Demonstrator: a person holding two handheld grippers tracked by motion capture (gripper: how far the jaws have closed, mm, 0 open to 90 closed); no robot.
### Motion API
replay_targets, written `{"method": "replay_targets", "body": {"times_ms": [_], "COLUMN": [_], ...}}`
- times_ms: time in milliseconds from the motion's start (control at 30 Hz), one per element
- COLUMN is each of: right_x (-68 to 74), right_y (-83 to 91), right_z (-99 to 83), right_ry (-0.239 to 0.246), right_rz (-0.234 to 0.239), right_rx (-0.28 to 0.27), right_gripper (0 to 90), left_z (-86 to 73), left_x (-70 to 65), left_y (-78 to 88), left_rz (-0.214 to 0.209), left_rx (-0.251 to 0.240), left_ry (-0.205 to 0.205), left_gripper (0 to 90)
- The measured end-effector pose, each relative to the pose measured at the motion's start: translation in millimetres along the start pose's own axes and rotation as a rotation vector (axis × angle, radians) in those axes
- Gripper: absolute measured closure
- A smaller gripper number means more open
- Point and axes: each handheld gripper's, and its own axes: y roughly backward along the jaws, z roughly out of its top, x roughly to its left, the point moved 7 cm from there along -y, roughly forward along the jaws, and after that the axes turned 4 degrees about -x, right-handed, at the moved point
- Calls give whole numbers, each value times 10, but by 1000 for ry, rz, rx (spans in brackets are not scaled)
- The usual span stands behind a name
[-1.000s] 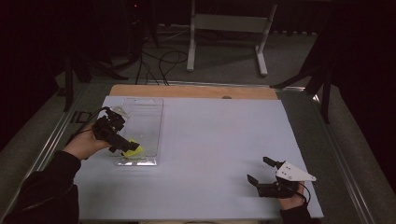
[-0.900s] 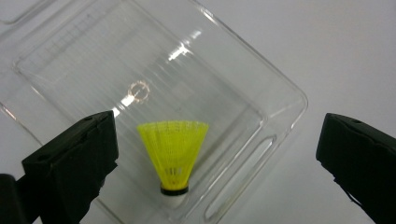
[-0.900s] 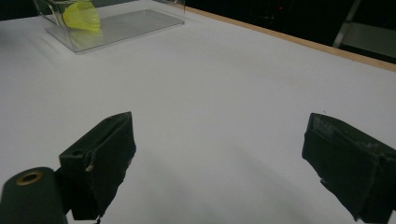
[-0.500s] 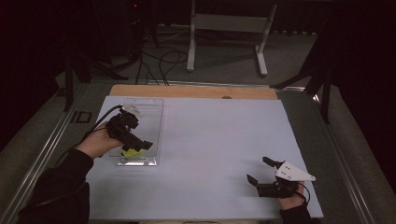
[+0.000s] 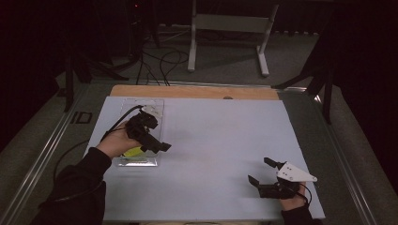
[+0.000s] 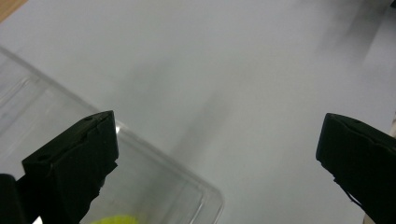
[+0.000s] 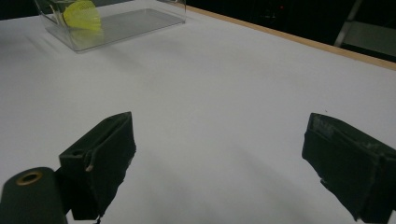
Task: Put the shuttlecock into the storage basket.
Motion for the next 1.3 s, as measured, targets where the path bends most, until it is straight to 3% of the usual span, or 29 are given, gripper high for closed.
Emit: {"method": "replay_targets", "body": {"times_ms": [433,500,700,1067,1300], "right_x": [2,6,6,9,5], "right_y": [4,1,8,9,10], "right_z": [0,0,2,8,10], "right_ry": [0,1,2,6,9], "right_rz": [2,4,4,2,-1], "right_rx": [0,0,-1,-2,-3], "right_gripper": [93,93,93,93,93], "left_z": [221,286,315,210,83], "left_x": [-225,-346,-480,-705,-800], "left_y": [-272,-382,-542,-863,-1011], "left_rz": [-69,-102,-140,-213,-234], "left_rx": [-17,-26,-11,1,5], "left_ry": [-44,-69,-97,-143,-137], "left_gripper": [0,0,0,0,0]}}
